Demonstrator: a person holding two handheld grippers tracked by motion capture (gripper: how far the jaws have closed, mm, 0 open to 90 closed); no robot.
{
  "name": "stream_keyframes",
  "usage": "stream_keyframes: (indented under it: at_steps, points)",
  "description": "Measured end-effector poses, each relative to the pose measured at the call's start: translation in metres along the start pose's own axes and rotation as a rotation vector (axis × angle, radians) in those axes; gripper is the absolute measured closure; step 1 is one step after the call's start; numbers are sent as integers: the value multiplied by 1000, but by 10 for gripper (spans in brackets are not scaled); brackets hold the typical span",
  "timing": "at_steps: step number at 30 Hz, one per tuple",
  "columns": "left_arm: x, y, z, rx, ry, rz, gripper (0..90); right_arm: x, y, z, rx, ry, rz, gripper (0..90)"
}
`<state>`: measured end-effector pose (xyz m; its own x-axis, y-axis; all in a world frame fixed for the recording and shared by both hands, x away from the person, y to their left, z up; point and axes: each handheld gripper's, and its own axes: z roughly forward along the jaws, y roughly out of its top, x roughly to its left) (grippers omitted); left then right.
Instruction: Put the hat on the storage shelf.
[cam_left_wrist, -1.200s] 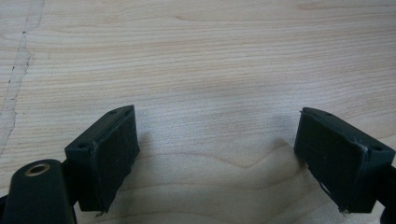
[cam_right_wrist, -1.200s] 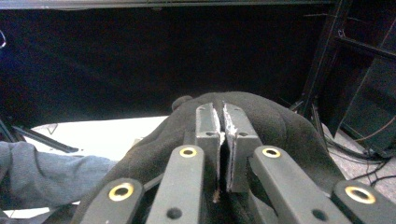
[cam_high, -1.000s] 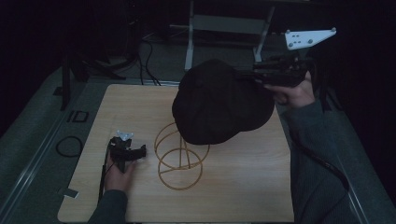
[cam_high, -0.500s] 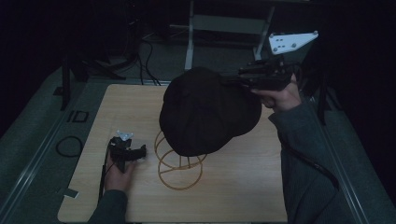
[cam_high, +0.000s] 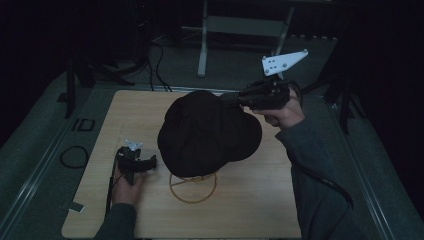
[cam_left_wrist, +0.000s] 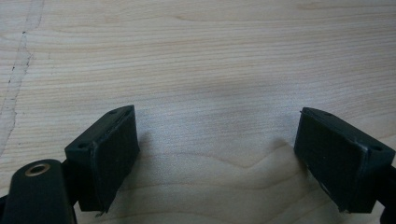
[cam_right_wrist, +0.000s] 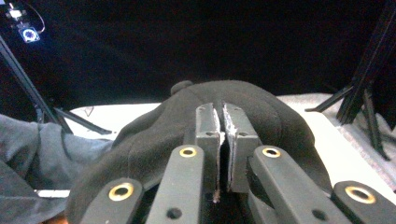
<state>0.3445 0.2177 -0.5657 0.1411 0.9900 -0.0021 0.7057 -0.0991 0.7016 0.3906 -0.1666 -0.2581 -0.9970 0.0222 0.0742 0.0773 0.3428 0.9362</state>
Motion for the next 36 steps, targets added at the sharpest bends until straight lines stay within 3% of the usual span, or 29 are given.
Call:
stream_keyframes:
  at_steps: [7,14,17,26,29,34,36]
  points:
    - [0,0,0,-3,0,-3,132,-4,-24,12,63,30,28,858]
    - [0,0,0,-3,-1,-5,132,-8,-44,17,81,52,46,856]
    - [0,0,0,-3,-1,-5,132,-9,-52,20,131,47,60,855]
    - [0,0,0,-3,-1,-5,132,-8,-59,27,196,47,64,850]
    - [0,0,0,-4,0,-5,132,-6,-61,36,261,35,52,844]
    - [0,0,0,-4,0,-5,132,-3,-59,44,290,40,34,841]
    - [0,0,0,-4,0,-5,132,-1,-57,46,330,22,15,836]
